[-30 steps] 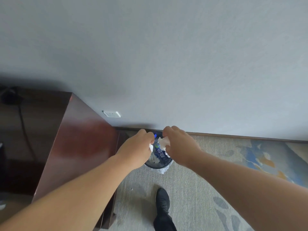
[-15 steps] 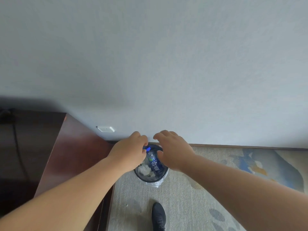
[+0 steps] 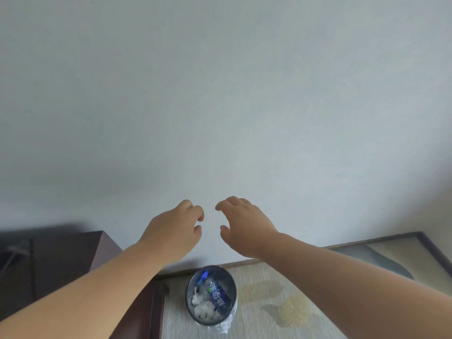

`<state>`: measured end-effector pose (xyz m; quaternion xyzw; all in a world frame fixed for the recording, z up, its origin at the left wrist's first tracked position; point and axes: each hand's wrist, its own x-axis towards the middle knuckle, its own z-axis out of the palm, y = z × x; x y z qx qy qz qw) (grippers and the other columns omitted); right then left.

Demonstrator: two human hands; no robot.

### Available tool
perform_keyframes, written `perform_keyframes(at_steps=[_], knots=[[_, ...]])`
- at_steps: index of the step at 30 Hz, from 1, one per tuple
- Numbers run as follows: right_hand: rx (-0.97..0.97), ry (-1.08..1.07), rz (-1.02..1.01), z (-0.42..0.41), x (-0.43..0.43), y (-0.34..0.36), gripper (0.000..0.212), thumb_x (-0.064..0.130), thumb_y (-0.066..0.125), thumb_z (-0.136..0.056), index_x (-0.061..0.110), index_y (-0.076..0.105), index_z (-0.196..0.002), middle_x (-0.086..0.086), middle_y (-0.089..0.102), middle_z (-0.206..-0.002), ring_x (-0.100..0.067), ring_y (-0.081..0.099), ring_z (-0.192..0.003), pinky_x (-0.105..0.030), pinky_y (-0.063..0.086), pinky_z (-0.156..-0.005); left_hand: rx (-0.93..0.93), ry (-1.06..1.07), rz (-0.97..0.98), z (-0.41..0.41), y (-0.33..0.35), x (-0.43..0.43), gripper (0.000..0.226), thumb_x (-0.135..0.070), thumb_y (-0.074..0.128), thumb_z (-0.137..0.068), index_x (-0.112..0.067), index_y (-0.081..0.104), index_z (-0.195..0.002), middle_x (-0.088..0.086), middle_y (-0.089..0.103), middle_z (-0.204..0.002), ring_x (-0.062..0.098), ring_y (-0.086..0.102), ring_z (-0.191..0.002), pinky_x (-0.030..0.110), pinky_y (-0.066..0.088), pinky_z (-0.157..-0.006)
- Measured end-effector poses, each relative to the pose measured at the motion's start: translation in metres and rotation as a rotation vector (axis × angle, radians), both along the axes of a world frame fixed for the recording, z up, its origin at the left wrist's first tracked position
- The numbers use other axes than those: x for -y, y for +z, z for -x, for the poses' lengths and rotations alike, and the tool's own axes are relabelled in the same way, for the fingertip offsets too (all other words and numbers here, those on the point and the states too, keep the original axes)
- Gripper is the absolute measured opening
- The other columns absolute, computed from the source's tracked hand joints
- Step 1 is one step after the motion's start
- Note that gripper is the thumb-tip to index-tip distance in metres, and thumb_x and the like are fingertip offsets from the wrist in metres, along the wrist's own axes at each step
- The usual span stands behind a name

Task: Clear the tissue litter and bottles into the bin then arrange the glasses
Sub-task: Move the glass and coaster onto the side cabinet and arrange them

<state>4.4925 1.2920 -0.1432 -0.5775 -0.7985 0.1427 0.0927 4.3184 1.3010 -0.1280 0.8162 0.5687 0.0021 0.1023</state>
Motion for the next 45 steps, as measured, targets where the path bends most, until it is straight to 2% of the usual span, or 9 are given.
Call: perform_keyframes(at_steps=[5, 9, 13, 16, 19, 25, 31, 34, 45], knots=[[-0.031, -0.071, -0.156, 0.012, 0.066, 0.073, 0.044, 0.028, 0.047, -0.094, 0.022, 0.040, -0.137, 0.004, 0.043, -0.138, -0.018, 0.041, -0.124, -0.032, 0.038, -0.099, 0.036, -0.046, -0.150, 0.018, 0.063, 0.055, 0.025, -0.032, 0.042, -0.094, -0.028, 0.050, -0.117, -0.010, 0.047, -0.119, 0.016, 0.051, -0.070, 0.029, 0.040, -0.066], [-0.083, -0.110, -0.266, 0.023, 0.134, 0.125, 0.043, 0.030, 0.048, -0.094, 0.024, 0.042, -0.136, 0.005, 0.043, -0.136, -0.016, 0.044, -0.122, -0.029, 0.040, -0.093, 0.087, -0.079, -0.287, 0.027, 0.107, 0.108, 0.028, -0.031, 0.044, -0.094, -0.026, 0.050, -0.121, -0.008, 0.047, -0.122, 0.015, 0.047, -0.073, 0.030, 0.043, -0.070], [-0.082, -0.137, -0.342, 0.027, 0.198, 0.162, 0.043, 0.031, 0.049, -0.093, 0.024, 0.042, -0.135, 0.005, 0.044, -0.136, -0.015, 0.048, -0.118, -0.028, 0.041, -0.087, 0.148, -0.128, -0.385, 0.025, 0.144, 0.160, 0.034, -0.033, 0.045, -0.093, -0.025, 0.048, -0.126, -0.006, 0.047, -0.124, 0.018, 0.055, -0.094, 0.033, 0.048, -0.075], [-0.069, -0.151, -0.380, 0.023, 0.237, 0.185, 0.043, 0.031, 0.049, -0.094, 0.024, 0.041, -0.136, 0.005, 0.044, -0.136, -0.016, 0.049, -0.117, -0.026, 0.039, -0.085, 0.174, -0.173, -0.457, 0.017, 0.168, 0.196, 0.037, -0.034, 0.046, -0.093, -0.025, 0.045, -0.129, -0.005, 0.047, -0.125, 0.017, 0.051, -0.110, 0.035, 0.050, -0.078], [-0.066, -0.152, -0.421, 0.016, 0.269, 0.203, 0.044, 0.032, 0.048, -0.094, 0.025, 0.041, -0.136, 0.005, 0.045, -0.136, -0.016, 0.051, -0.114, -0.026, 0.038, -0.082, 0.182, -0.189, -0.519, 0.007, 0.185, 0.230, 0.039, -0.036, 0.045, -0.093, -0.025, 0.043, -0.131, -0.005, 0.046, -0.126, 0.017, 0.047, -0.116, 0.035, 0.049, -0.082], [-0.073, -0.105, -0.466, -0.009, 0.330, 0.221, 0.043, 0.033, 0.048, -0.094, 0.024, 0.042, -0.136, 0.004, 0.046, -0.134, -0.016, 0.052, -0.110, -0.027, 0.039, -0.081, 0.182, -0.146, -0.602, -0.015, 0.202, 0.298, 0.041, -0.035, 0.047, -0.093, -0.023, 0.043, -0.131, -0.003, 0.047, -0.127, 0.020, 0.046, -0.117, 0.035, 0.046, -0.086], [-0.109, 0.012, -0.435, -0.030, 0.391, 0.211, 0.043, 0.033, 0.047, -0.094, 0.025, 0.042, -0.136, 0.005, 0.046, -0.133, -0.014, 0.053, -0.100, -0.025, 0.035, -0.077, 0.181, -0.016, -0.578, -0.035, 0.187, 0.378, 0.041, -0.034, 0.048, -0.092, -0.023, 0.044, -0.131, -0.001, 0.047, -0.128, 0.021, 0.046, -0.118, 0.036, 0.045, -0.088], [-0.150, 0.049, -0.421, -0.029, 0.415, 0.207, 0.042, 0.032, 0.047, -0.093, 0.025, 0.043, -0.135, 0.006, 0.047, -0.132, -0.014, 0.053, -0.101, -0.024, 0.034, -0.077, 0.157, 0.033, -0.572, -0.036, 0.185, 0.410, 0.041, -0.034, 0.048, -0.092, -0.023, 0.044, -0.131, -0.002, 0.047, -0.127, 0.020, 0.046, -0.117, 0.036, 0.045, -0.087], [-0.192, 0.268, -0.450, 0.042, 0.476, 0.222, 0.042, 0.031, 0.049, -0.092, 0.025, 0.046, -0.134, 0.005, 0.048, -0.133, -0.017, 0.053, -0.107, -0.023, 0.036, -0.080, 0.103, 0.156, -0.645, 0.024, 0.206, 0.511, 0.038, -0.035, 0.049, -0.093, -0.025, 0.045, -0.129, -0.003, 0.050, -0.125, 0.017, 0.052, -0.110, 0.034, 0.050, -0.086]])
